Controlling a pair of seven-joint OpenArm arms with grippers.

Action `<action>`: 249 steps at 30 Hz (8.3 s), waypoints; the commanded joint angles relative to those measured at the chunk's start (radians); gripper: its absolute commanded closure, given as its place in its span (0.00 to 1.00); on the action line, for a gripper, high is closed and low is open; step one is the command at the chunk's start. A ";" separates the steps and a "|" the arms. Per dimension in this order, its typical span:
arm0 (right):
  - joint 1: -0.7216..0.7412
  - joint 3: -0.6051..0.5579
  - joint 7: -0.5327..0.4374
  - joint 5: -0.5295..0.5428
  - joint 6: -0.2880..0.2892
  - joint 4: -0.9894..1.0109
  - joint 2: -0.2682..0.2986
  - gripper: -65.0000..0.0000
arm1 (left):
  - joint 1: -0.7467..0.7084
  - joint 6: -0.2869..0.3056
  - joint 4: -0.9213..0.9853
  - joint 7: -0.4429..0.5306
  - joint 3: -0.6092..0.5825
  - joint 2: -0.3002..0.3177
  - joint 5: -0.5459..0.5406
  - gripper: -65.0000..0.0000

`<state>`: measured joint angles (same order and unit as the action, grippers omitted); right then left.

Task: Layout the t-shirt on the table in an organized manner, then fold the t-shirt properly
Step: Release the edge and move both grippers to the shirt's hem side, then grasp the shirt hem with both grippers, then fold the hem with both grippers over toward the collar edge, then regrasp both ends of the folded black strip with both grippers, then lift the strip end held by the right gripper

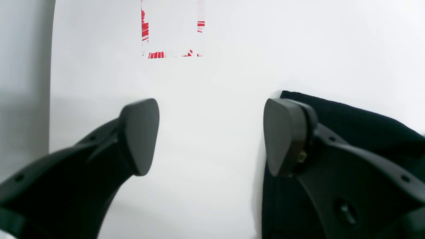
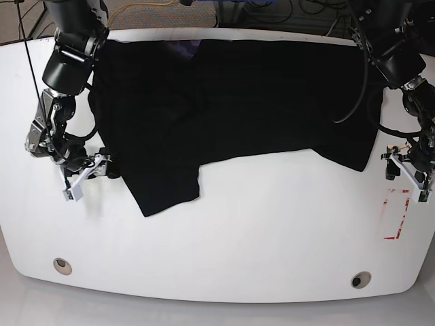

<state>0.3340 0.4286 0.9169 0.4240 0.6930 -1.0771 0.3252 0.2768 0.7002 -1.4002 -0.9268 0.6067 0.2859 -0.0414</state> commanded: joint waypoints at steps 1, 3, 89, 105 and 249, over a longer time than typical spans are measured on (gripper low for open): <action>0.021 -0.009 -0.028 0.019 0.005 -0.007 0.015 0.32 | 0.019 -0.002 -0.012 0.021 0.000 0.017 -0.008 0.28; 0.017 -0.021 -0.031 0.019 0.005 -0.007 0.012 0.32 | 0.016 -0.002 -0.012 0.021 0.000 0.017 -0.008 0.28; -0.034 -0.107 -0.094 0.019 0.005 -0.004 -0.070 1.00 | 0.017 -0.002 0.338 0.136 -0.152 -0.047 -0.015 1.00; -0.032 -0.107 -0.038 0.019 0.005 -0.130 -0.064 1.00 | 0.017 -0.002 0.157 0.096 -0.015 -0.072 -0.015 1.00; -0.415 -0.122 0.028 -0.061 0.005 -0.670 -0.077 0.42 | -0.383 -0.002 -0.159 -0.042 -0.150 -0.064 0.050 0.62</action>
<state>-0.1040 0.3000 0.9588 0.3454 0.6971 -1.6989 0.2409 -0.0975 0.6891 -1.5406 -0.9157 0.4576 0.2188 -0.0135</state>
